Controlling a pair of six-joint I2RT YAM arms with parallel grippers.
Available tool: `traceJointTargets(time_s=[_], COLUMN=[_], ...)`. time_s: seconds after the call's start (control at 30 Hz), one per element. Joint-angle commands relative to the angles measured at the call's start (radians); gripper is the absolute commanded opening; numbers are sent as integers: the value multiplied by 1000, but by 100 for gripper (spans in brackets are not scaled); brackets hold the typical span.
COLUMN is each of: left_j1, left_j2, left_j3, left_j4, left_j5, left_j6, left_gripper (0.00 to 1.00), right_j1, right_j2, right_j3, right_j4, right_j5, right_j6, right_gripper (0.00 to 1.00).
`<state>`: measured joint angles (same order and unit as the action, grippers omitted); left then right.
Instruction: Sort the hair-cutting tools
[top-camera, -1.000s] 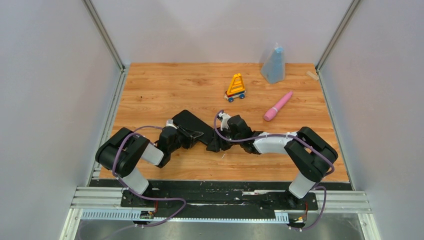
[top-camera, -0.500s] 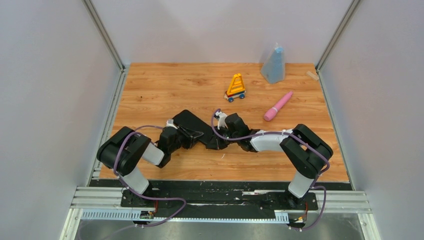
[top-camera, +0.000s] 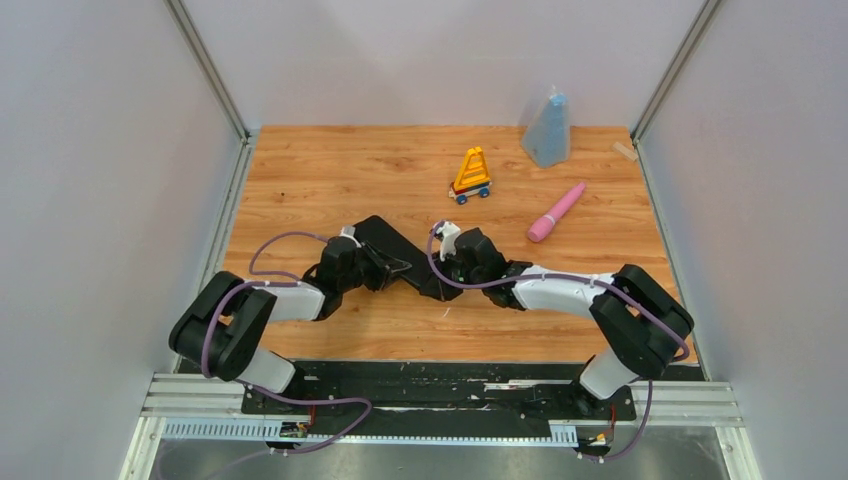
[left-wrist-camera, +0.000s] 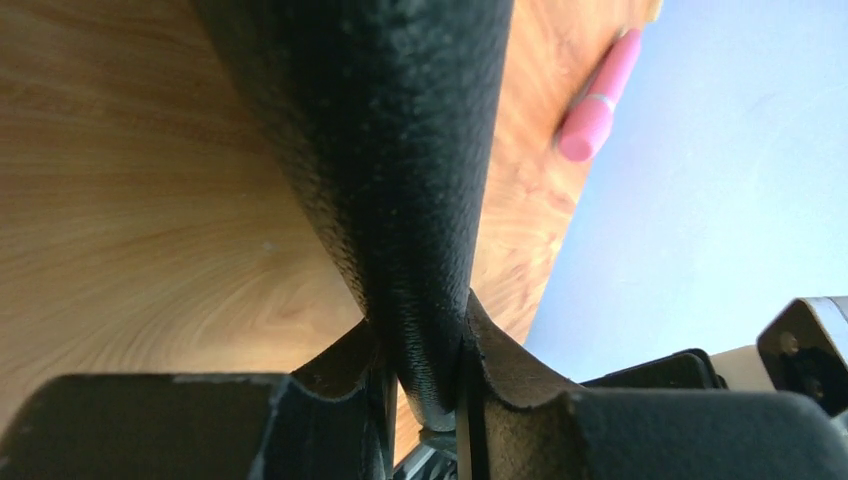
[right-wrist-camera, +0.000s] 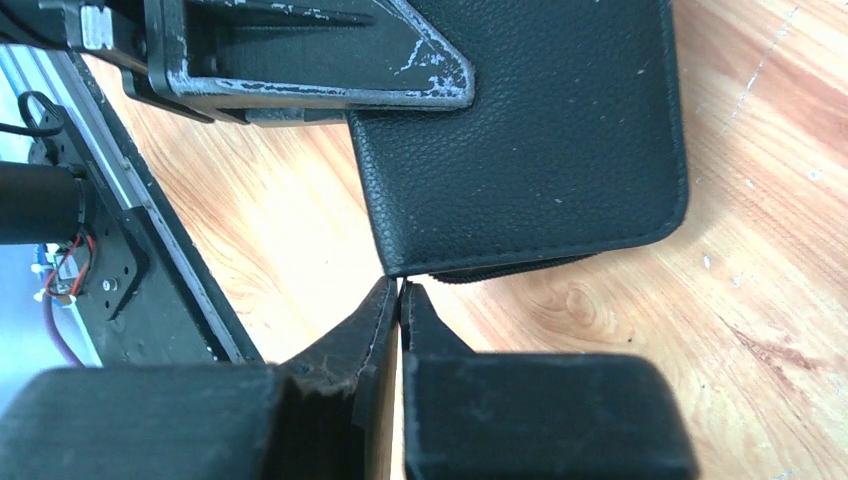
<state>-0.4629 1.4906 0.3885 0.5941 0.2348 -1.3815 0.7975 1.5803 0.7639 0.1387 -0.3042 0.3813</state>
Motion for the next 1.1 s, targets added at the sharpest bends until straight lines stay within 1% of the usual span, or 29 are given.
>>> traceJointTargets(time_s=[0.0,0.07,0.2,0.27,0.37,0.43,0.5,0.6,0.67,0.7,0.87,1.07], left_j1=[85,111,135,136,140,156,186,228,236,237,251,327], left_j2=[-61,-80,-85,-82,-84,-92,-103,-114,-113,-111,-115,-137], left_j3=[35,55,79,96,118,125,119,117,130,135,150,144], left_j4=[-307,-356,-382,-396,-433,-486,-502,-516,-532,-535,-534,-561], left_j5=[-89,-80,-25,1,27,20,22,27,39,55,114,164], left_j6=[189,218,255,270,301,324,335,356,370,375,392,423], left_gripper=[13,12,12,12,10,9,9,9,9,9,10,9], right_j1=[-9,-7,-7,-7,-7,-7,-7,-7,-8,-8,-10,-19], right_j2=[-53,-60,-75,-67,-40,-49,-70,-77,-69,-63,-30,-4], right_j3=[-84,-112,-150,-143,-106,-108,-118,-128,-129,-127,-109,-89], right_j4=[-119,-124,-115,-131,-208,-209,-211,-240,-263,-276,-316,-373], right_j5=[106,108,121,185,279,265,260,296,323,346,363,370], right_j6=[-75,-79,-53,-34,-27,-35,-30,-19,-7,3,42,81], right_gripper=[0,0,0,0,0,0,0,0,0,0,0,0])
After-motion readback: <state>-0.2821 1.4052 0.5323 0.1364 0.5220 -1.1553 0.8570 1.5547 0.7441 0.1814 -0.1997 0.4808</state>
